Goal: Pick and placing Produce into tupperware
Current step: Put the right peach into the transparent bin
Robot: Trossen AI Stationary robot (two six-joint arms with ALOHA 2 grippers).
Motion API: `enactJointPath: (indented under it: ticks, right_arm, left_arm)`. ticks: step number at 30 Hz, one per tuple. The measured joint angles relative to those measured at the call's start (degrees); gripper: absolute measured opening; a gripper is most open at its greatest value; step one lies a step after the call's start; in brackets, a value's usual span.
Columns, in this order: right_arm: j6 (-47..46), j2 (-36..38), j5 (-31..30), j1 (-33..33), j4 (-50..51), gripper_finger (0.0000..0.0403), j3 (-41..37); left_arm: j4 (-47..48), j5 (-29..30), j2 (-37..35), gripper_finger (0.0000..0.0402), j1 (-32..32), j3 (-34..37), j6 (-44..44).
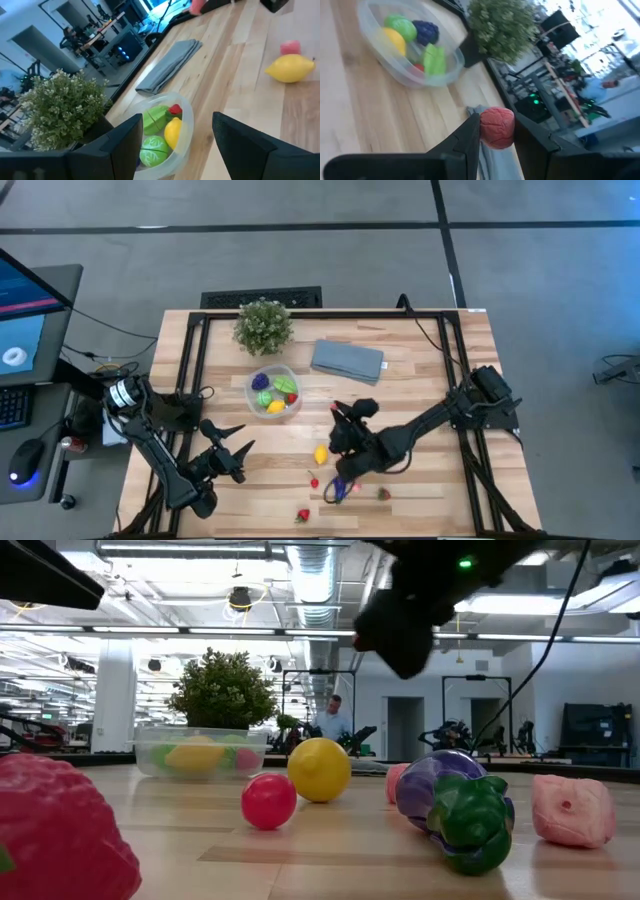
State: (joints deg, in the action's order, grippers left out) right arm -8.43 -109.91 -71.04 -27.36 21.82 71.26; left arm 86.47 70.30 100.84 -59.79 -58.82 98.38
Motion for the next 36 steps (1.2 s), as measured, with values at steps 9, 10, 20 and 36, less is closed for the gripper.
enactJointPath:
  ticks: [9,10,20,36]
  right_arm:
    - [21.8,0.0,11.2,5.2,-21.9,0.013,0.0]
    - [23.7,0.0,12.8,5.8,-23.8,0.013,0.0]
    - [32.9,0.0,30.2,12.2,-34.4,0.013,-0.1]
    - [34.0,0.0,52.7,21.8,-40.5,0.013,-0.1]
  left_arm:
    - [0.3,-2.8,0.0,0.0231,-1.3,3.8,5.9]
    - [0.4,-3.3,0.0,0.0231,-1.4,4.0,6.5]
    - [1.3,-5.9,0.0,0.0231,-3.0,4.3,9.5]
    - [1.3,-8.8,0.0,0.0231,-5.2,4.3,12.4]
